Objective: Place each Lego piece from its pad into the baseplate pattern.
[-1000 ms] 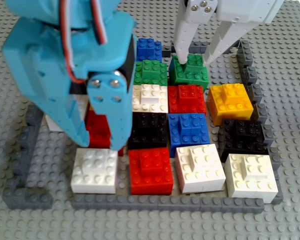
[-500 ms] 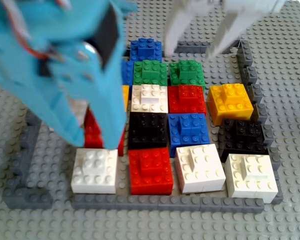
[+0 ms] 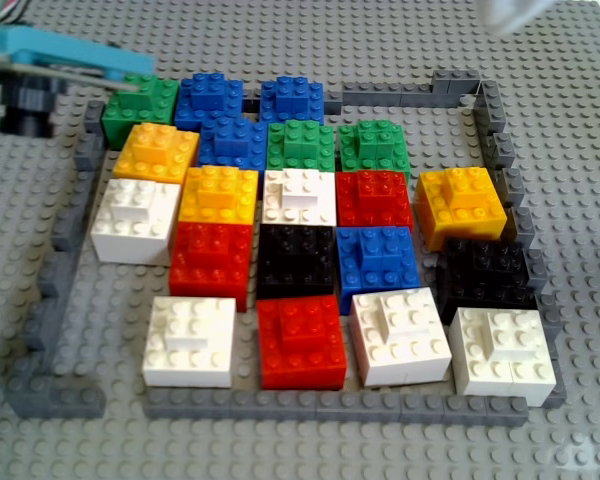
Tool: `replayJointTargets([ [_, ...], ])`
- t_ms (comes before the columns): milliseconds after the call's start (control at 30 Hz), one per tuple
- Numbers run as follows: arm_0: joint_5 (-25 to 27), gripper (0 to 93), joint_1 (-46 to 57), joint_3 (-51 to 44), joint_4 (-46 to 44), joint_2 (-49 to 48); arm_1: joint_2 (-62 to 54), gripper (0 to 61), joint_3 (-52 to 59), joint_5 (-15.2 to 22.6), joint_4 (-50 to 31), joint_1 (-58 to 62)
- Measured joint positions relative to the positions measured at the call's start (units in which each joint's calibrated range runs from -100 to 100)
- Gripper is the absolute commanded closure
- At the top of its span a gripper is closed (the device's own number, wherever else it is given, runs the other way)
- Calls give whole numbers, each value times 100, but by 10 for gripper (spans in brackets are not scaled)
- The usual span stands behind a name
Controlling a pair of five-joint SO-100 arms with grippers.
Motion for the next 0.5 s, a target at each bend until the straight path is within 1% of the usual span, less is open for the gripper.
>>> replayJointTargets([
  [33, 5, 822, 148, 0, 0, 0, -190, 612, 106, -5, -8, -164],
  [67, -21, 822, 533, 0, 0, 0, -604, 612, 300, -68, -8, -791],
  [100, -16, 821, 607, 0, 0, 0, -751, 612, 329, -83, -8, -1173],
  [133, 26, 821, 792, 0, -9, 0, -941, 612, 368, -191, 97, -1682],
  [167, 5, 821, 910, 0, -9, -8, -1010, 612, 368, -235, 145, -1945],
  [200, -5, 821, 1317, 0, -9, -8, -1045, 612, 358, -342, 265, -2636],
  [267, 5, 821, 1546, 0, -35, -8, -1010, 612, 348, -401, 346, -3245],
  [300, 16, 821, 1828, 0, -43, -8, -924, 612, 280, -489, 426, -3709],
  [367, 0, 820, 2101, 0, -43, -8, -812, 612, 193, -528, 459, -4136],
  [400, -5, 820, 2286, 0, -43, -8, -604, 612, 48, -591, 459, -4509],
  [467, 21, 821, 2464, -10, -61, -8, -415, 612, -87, -601, 475, -4800],
  [500, 5, 821, 2686, -39, -61, -8, -78, 612, -348, -606, 483, -5000],
])
